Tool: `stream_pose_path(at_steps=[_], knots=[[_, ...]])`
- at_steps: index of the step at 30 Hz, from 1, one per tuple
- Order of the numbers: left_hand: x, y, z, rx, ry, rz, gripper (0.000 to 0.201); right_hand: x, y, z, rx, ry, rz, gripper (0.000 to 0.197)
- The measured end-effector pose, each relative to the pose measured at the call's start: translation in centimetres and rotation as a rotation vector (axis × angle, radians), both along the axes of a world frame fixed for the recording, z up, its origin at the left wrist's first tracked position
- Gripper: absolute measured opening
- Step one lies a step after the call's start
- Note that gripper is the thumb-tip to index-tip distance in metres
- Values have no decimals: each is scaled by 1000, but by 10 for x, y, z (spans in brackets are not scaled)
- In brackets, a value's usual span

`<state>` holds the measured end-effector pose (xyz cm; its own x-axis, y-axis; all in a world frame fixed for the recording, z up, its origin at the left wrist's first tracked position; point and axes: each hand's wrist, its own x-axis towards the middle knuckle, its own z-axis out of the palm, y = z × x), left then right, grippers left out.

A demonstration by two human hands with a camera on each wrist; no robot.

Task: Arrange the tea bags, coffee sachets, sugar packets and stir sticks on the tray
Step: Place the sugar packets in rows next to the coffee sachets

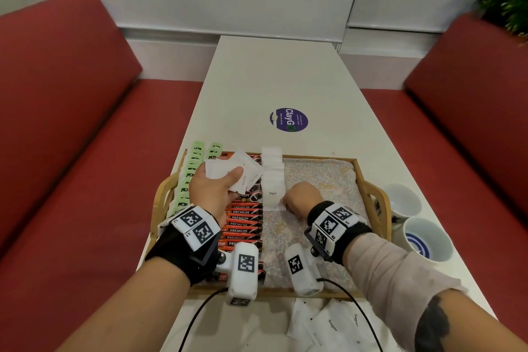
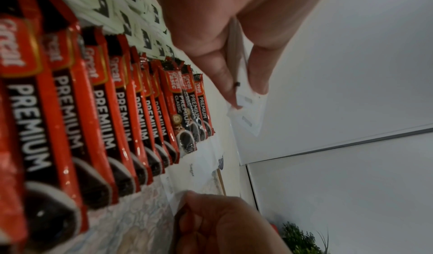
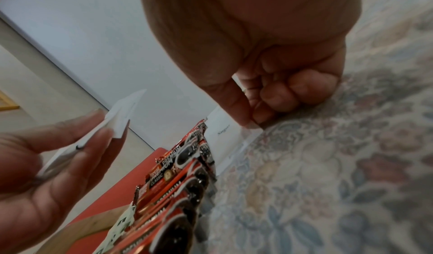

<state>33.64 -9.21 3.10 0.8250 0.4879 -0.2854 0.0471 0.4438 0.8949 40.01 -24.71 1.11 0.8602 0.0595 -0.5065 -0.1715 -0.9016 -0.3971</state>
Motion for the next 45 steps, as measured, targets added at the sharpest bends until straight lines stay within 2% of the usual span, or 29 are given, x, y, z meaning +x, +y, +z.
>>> stream_pose_path(at_steps=[6,10,12,17,20,22,28,32,35,39,42,45], knots=[[-3,-3,3,-3,-2,-6,28,-1,1,-1,-46,-20,46,34],[-5,-5,9,-11,-17,-23,30,-4,1,1,53,-65,-10,18],[-7,-6,11,-4,-25,-28,32,-7,0,7,167,-176,-26,17],[-11,-10,13,42,-43,-47,31,-21,4,40,622,-393,-33,21],[-12,-12,14,36,-57,-47,30,-30,7,52,771,-470,-12,13],[-12,-13,13,37,-56,-53,29,-35,7,55,773,-475,65,11],[-12,-14,10,24,-26,-129,23,-37,9,58,584,-485,129,36],[-14,-17,10,17,-30,-198,16,-35,11,60,492,-481,146,35],[-15,-19,13,-31,-50,-265,19,-31,12,62,468,-432,156,29],[-16,-19,18,-132,-67,-397,26,-26,12,65,505,-399,150,21],[-17,-17,22,-217,-86,-461,40,-22,9,67,640,-335,48,21],[-17,-15,22,-273,-88,-454,37,-21,6,68,786,-271,-66,22]])
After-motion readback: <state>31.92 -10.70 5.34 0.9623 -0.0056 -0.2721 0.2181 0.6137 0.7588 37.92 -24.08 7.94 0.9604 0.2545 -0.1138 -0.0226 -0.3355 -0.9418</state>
